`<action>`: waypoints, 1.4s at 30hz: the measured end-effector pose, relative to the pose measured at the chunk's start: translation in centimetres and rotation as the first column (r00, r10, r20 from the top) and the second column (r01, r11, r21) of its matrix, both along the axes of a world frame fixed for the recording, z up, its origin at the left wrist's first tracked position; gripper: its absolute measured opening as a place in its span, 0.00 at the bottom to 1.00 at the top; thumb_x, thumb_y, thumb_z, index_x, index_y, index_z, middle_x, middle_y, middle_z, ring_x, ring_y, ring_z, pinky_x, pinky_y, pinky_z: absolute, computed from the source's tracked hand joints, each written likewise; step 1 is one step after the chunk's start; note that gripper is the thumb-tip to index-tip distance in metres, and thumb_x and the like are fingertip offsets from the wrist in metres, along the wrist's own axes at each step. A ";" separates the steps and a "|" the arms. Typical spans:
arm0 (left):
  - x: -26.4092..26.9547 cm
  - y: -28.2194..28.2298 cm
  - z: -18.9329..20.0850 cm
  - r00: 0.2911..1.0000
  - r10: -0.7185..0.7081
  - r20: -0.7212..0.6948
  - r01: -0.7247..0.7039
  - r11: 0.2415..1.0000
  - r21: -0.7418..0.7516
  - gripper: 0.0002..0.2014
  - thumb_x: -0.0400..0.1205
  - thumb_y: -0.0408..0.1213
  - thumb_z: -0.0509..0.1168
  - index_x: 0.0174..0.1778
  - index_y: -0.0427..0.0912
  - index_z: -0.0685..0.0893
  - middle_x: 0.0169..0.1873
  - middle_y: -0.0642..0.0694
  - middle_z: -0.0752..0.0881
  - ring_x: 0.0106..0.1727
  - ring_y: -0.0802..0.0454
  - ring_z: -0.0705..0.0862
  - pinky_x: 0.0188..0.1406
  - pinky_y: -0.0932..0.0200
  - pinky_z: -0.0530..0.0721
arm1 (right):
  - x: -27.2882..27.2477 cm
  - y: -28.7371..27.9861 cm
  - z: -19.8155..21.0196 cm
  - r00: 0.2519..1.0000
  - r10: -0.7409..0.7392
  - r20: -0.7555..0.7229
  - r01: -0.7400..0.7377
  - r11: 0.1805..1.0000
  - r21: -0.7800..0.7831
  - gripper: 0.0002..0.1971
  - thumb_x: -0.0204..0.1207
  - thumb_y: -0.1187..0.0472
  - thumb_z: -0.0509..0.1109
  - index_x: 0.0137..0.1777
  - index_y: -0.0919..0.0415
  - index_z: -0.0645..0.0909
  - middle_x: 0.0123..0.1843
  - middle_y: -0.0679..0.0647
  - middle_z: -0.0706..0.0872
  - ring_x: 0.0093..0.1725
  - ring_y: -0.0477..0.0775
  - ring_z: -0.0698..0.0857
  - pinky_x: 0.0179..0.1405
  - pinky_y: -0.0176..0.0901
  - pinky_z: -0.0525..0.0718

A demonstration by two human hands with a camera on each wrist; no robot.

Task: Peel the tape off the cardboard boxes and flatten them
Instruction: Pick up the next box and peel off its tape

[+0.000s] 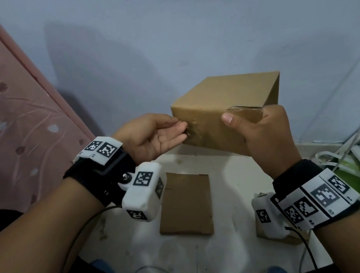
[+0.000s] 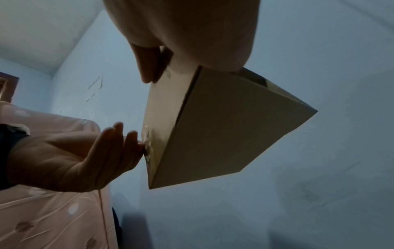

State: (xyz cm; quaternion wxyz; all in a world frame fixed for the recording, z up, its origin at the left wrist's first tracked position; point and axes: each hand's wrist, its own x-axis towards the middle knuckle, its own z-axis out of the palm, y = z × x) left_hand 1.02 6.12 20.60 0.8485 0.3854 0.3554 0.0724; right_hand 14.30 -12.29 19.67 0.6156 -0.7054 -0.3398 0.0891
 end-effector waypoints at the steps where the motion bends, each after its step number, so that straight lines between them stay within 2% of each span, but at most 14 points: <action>1: 0.0 0.1 0.0 1.000 0.013 -0.005 -0.013 1.000 -0.028 0.05 0.85 0.26 0.64 0.44 0.32 0.82 0.30 0.41 0.90 0.29 0.54 0.92 0.27 0.57 0.91 | -0.2 0.0 -0.1 1.000 0.004 0.022 -0.003 1.000 -0.010 0.10 0.78 0.62 0.81 0.36 0.65 0.89 0.28 0.47 0.88 0.33 0.49 0.88 0.36 0.47 0.90; 2: 0.0 0.1 0.0 1.000 0.022 -0.015 -0.023 0.998 -0.056 0.04 0.85 0.26 0.65 0.43 0.32 0.81 0.29 0.42 0.90 0.28 0.55 0.91 0.27 0.57 0.91 | -0.3 0.1 -0.2 0.999 0.006 0.044 -0.006 1.000 -0.011 0.10 0.77 0.61 0.81 0.36 0.65 0.89 0.28 0.47 0.88 0.33 0.51 0.89 0.37 0.50 0.92; 4: 0.1 0.0 -0.1 0.998 0.038 -0.054 -0.043 0.995 -0.089 0.05 0.84 0.28 0.65 0.42 0.35 0.79 0.26 0.46 0.87 0.22 0.58 0.87 0.25 0.60 0.90 | -0.5 0.2 -0.6 0.995 0.010 0.097 -0.012 1.000 0.013 0.15 0.76 0.56 0.81 0.37 0.69 0.89 0.33 0.58 0.91 0.37 0.64 0.91 0.39 0.63 0.92; 7: 0.3 0.1 -0.4 0.990 0.056 -0.126 -0.063 0.997 -0.051 0.09 0.81 0.29 0.64 0.34 0.37 0.78 0.22 0.51 0.80 0.16 0.62 0.77 0.18 0.67 0.83 | -0.6 0.5 -1.3 0.987 0.005 0.163 -0.004 1.000 -0.003 0.32 0.71 0.41 0.78 0.37 0.78 0.84 0.36 0.74 0.87 0.37 0.77 0.87 0.32 0.72 0.87; 10: 0.2 0.3 -0.3 0.984 0.027 -0.176 -0.028 1.000 0.000 0.12 0.80 0.30 0.62 0.29 0.38 0.77 0.21 0.52 0.77 0.14 0.62 0.73 0.16 0.69 0.79 | -1.0 0.7 -1.2 0.985 -0.002 0.170 0.001 1.000 0.005 0.30 0.71 0.41 0.77 0.37 0.75 0.87 0.35 0.70 0.88 0.36 0.71 0.88 0.33 0.69 0.88; 14: 0.0 0.5 0.0 0.972 -0.007 -0.234 0.033 0.994 0.108 0.10 0.77 0.30 0.62 0.28 0.40 0.76 0.22 0.51 0.75 0.14 0.60 0.70 0.16 0.69 0.78 | -0.8 0.5 -1.1 0.995 -0.021 0.101 0.018 1.000 0.025 0.17 0.75 0.55 0.81 0.33 0.69 0.87 0.31 0.61 0.88 0.33 0.65 0.88 0.33 0.69 0.87; 17: 0.0 0.4 0.0 0.968 -0.022 -0.248 0.067 0.982 0.176 0.08 0.75 0.31 0.62 0.29 0.41 0.75 0.22 0.50 0.75 0.15 0.59 0.69 0.17 0.69 0.77 | -0.6 0.6 -1.2 0.999 0.008 0.040 -0.010 0.999 0.040 0.23 0.75 0.55 0.80 0.37 0.79 0.83 0.35 0.78 0.84 0.35 0.77 0.85 0.34 0.75 0.85; 20: -0.2 0.1 0.0 0.979 -0.040 -0.200 0.074 0.984 0.164 0.05 0.76 0.36 0.61 0.34 0.41 0.76 0.24 0.49 0.78 0.19 0.55 0.76 0.25 0.63 0.85 | -0.7 0.6 -1.0 1.000 -0.010 0.019 0.009 0.999 0.043 0.18 0.77 0.58 0.80 0.37 0.75 0.85 0.36 0.74 0.85 0.35 0.66 0.87 0.37 0.73 0.88; 23: -0.4 0.2 -0.2 0.990 -0.064 -0.126 0.075 0.993 0.087 0.13 0.80 0.45 0.62 0.47 0.37 0.81 0.31 0.45 0.84 0.27 0.47 0.86 0.34 0.51 0.91 | -0.5 0.5 -0.9 1.000 -0.020 0.018 0.020 1.000 0.021 0.12 0.78 0.60 0.80 0.38 0.70 0.88 0.38 0.67 0.89 0.40 0.67 0.91 0.43 0.71 0.90; 27: -0.2 -0.2 0.1 0.991 -0.105 -0.088 0.113 0.990 0.091 0.16 0.84 0.49 0.68 0.51 0.36 0.83 0.36 0.45 0.91 0.32 0.49 0.92 0.29 0.55 0.91 | -0.2 0.5 -0.8 0.997 -0.055 -0.049 0.057 0.997 0.054 0.27 0.72 0.51 0.80 0.44 0.81 0.83 0.44 0.78 0.86 0.37 0.63 0.87 0.40 0.67 0.89; 31: 0.1 -0.6 0.3 0.993 -0.096 -0.069 0.100 0.994 0.046 0.12 0.85 0.43 0.68 0.48 0.35 0.85 0.39 0.40 0.94 0.33 0.52 0.93 0.26 0.59 0.90 | -0.1 0.2 -0.4 0.997 -0.046 -0.065 0.050 0.996 0.068 0.28 0.71 0.51 0.79 0.47 0.83 0.83 0.46 0.79 0.86 0.38 0.56 0.86 0.37 0.55 0.90; 36: -0.1 -0.4 0.5 0.992 -0.089 -0.090 0.092 0.995 0.025 0.08 0.86 0.33 0.65 0.48 0.31 0.85 0.36 0.39 0.93 0.31 0.53 0.93 0.25 0.59 0.90 | -0.6 0.1 -0.7 0.999 -0.033 -0.027 0.034 0.998 0.044 0.29 0.71 0.52 0.80 0.44 0.85 0.81 0.43 0.82 0.84 0.36 0.59 0.84 0.37 0.67 0.88; 38: -0.1 -0.4 0.5 0.991 -0.063 -0.115 0.069 0.996 0.054 0.06 0.86 0.30 0.65 0.45 0.32 0.84 0.32 0.41 0.92 0.29 0.53 0.92 0.24 0.60 0.90 | -0.7 0.2 -1.1 0.999 -0.035 0.026 0.034 0.999 0.028 0.26 0.73 0.53 0.81 0.42 0.82 0.84 0.41 0.78 0.86 0.36 0.66 0.87 0.38 0.71 0.88; 42: -0.1 -0.5 0.1 0.982 -0.035 -0.183 0.059 0.990 0.129 0.09 0.84 0.29 0.62 0.40 0.34 0.84 0.22 0.49 0.87 0.20 0.60 0.85 0.20 0.66 0.85 | -1.1 0.4 -1.6 0.986 -0.018 0.164 0.024 0.999 -0.038 0.36 0.69 0.38 0.76 0.39 0.80 0.84 0.36 0.76 0.86 0.38 0.78 0.86 0.33 0.72 0.86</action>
